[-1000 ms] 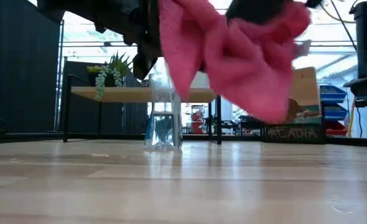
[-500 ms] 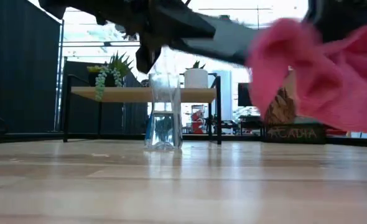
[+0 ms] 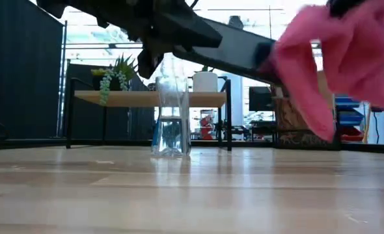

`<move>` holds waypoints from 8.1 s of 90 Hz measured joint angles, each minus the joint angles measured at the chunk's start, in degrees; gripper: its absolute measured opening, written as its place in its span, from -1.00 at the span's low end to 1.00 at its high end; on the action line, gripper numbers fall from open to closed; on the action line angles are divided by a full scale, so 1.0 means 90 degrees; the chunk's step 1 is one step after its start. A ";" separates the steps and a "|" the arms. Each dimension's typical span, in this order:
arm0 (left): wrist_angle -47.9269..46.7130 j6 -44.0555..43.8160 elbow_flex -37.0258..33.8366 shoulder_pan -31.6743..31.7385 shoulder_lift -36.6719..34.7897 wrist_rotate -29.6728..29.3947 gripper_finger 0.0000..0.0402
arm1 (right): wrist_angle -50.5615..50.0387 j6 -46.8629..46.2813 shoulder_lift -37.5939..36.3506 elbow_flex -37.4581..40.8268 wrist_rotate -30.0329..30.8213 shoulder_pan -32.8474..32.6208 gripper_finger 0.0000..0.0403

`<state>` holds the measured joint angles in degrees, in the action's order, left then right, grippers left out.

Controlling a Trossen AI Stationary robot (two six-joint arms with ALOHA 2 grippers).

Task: Apply microfiber cloth
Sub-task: Wipe the black cellphone with the pink microfiber cloth

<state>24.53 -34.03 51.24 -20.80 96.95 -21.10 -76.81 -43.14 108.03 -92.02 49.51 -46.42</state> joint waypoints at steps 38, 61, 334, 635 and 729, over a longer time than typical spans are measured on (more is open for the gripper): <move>0.0575 -0.0013 -0.0002 -0.0075 0.0006 -0.0252 -0.97 | 0.5185 0.4150 0.0130 0.0764 0.0490 0.1181 -1.00; 0.0593 0.0053 -0.0017 -0.0180 0.0017 -0.0167 -0.97 | 0.4103 0.3569 0.0155 0.0854 0.0470 0.1280 -1.00; 0.1251 0.0492 -0.0002 -0.0352 0.0005 -0.0413 -0.97 | 0.3119 0.0825 0.0505 0.0524 0.0977 0.0651 -1.00; 0.0094 0.1512 0.0097 -0.0238 0.0425 0.0313 -0.97 | 0.3255 -0.0003 0.0792 0.0709 0.0087 0.0985 -1.00; 0.0143 0.1529 0.0104 -0.0180 0.0413 0.0270 -0.97 | 0.1028 -0.0776 0.0831 0.0479 0.0010 0.0753 -1.00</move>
<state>25.82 -20.27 52.18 -22.41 100.67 -18.67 -67.55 -50.13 115.50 -87.71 49.60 -39.65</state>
